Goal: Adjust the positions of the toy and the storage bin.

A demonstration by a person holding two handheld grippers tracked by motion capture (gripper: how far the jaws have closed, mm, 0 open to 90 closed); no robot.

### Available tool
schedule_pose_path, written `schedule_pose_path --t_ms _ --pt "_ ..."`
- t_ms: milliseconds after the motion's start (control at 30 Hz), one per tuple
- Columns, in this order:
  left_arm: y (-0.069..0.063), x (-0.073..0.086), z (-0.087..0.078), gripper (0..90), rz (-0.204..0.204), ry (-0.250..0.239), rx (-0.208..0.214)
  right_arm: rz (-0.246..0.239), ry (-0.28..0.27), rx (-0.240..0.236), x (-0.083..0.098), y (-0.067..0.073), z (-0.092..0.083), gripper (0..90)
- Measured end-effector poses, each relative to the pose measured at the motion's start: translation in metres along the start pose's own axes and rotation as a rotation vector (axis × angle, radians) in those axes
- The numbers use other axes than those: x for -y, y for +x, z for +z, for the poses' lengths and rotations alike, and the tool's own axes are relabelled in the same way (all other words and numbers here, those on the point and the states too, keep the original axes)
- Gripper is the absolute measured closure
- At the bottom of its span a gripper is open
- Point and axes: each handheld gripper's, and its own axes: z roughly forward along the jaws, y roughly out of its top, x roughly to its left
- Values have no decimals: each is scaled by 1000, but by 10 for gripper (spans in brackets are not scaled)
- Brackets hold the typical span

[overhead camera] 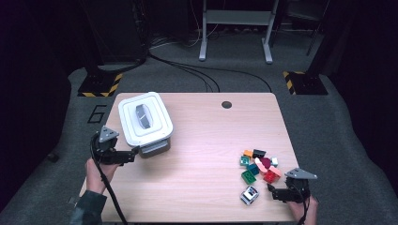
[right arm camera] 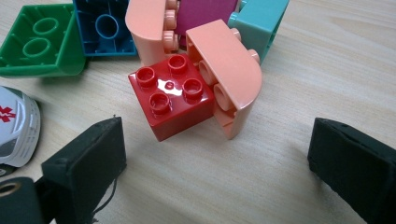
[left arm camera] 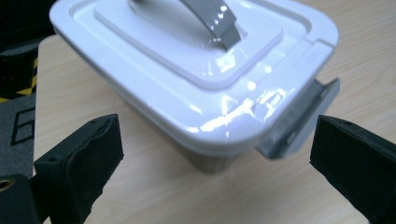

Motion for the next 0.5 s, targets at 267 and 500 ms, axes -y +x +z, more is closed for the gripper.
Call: schedule_pose_path --t_ms 267,500 --pt "7 -29 18 27 14 9 4 0 -3 1 0 0 0 35" --pt "10 -50 43 51 23 36 -10 1 -1 1 0 0 0 36"
